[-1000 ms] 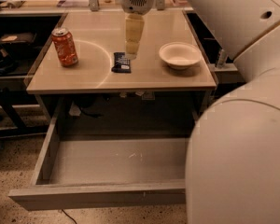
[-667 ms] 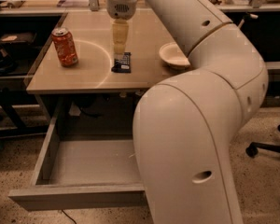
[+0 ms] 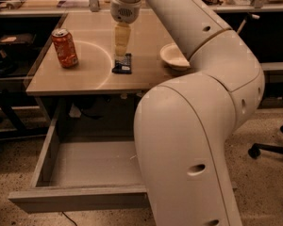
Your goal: Place rxbar blueberry into top drawer
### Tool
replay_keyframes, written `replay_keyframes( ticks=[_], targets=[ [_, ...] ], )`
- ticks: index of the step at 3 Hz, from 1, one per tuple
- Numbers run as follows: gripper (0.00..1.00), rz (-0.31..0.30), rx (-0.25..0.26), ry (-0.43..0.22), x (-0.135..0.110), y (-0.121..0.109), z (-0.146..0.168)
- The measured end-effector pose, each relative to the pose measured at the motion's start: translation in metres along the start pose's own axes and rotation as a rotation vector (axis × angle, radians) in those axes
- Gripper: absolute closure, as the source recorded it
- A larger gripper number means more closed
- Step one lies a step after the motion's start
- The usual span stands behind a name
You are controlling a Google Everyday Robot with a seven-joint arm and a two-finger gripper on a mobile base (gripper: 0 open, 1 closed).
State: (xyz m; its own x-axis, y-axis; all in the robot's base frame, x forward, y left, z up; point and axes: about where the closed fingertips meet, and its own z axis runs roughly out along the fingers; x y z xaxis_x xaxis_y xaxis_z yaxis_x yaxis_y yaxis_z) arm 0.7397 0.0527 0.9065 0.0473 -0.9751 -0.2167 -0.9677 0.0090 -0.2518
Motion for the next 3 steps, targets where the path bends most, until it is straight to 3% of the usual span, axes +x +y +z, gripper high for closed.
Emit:
replay_keyframes(
  ticks=[3],
  targets=[
    [0.00,0.050,-0.049,-0.020,0.017,-0.020,0.053]
  ],
)
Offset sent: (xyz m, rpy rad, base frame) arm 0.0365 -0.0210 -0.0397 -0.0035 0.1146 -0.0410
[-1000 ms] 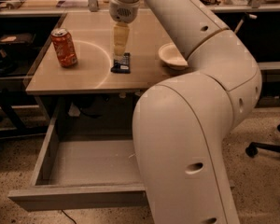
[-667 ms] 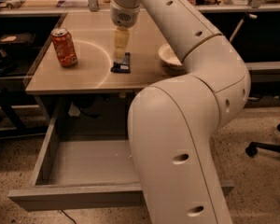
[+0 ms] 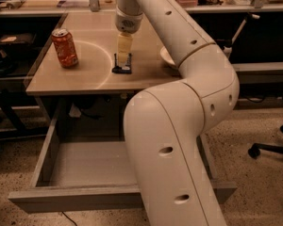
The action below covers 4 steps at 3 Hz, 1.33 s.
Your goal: Place rxbar blueberry into top drawer
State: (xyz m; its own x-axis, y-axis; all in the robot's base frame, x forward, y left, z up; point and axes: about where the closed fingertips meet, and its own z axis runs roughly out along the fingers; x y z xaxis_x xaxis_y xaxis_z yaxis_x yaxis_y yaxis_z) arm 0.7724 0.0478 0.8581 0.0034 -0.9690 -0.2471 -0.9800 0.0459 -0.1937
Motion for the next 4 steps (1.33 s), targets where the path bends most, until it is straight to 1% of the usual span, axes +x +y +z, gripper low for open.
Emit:
replay_keyframes(
  ticks=[2,3,4],
  targets=[
    [0.00,0.000,-0.045,-0.015,0.011,-0.003,0.035],
    [0.00,-0.007,-0.063,-0.004,0.025,-0.002,0.046],
    [0.19,-0.008,-0.041,-0.017,0.020,-0.009,0.051]
  ],
)
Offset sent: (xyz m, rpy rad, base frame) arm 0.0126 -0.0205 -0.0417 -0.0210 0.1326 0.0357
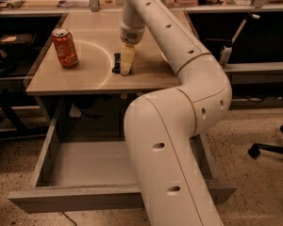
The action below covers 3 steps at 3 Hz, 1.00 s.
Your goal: Place rxbar blueberry into top drawer
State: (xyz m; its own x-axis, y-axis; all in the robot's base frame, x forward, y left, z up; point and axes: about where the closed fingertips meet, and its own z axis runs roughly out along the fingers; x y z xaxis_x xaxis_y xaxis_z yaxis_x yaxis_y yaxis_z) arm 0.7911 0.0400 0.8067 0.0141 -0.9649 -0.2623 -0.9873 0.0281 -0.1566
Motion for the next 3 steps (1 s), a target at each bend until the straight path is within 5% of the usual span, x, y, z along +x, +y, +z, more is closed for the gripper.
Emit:
replay_keyframes(
  ticks=[3],
  targets=[
    [0.89,0.000,0.013,-0.008,-0.0026,-0.0043,0.0042]
  ],
)
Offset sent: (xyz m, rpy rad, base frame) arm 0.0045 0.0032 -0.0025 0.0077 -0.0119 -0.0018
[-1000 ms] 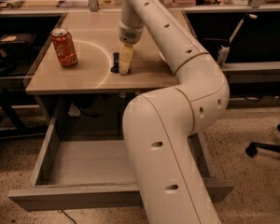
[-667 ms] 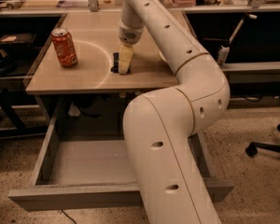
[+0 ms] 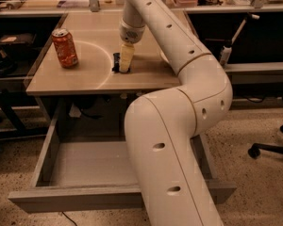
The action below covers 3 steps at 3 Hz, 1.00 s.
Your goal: Place rxbar blueberry into top drawer
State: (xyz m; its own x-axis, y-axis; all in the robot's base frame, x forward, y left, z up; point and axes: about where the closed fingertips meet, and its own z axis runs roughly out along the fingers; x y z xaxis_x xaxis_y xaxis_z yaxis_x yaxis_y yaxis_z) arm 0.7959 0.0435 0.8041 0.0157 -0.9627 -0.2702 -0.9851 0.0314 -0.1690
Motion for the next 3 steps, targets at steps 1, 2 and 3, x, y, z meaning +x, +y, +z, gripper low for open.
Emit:
replay_keyframes(
  ticks=[1,2,3],
  targets=[
    [1.00,0.000,0.000,0.000,0.0000,0.0000,0.0000],
    [1.00,0.000,0.000,0.000,-0.0001,-0.0001,-0.0002],
    [1.00,0.000,0.000,0.000,-0.0025,-0.0012,-0.0086]
  ],
)
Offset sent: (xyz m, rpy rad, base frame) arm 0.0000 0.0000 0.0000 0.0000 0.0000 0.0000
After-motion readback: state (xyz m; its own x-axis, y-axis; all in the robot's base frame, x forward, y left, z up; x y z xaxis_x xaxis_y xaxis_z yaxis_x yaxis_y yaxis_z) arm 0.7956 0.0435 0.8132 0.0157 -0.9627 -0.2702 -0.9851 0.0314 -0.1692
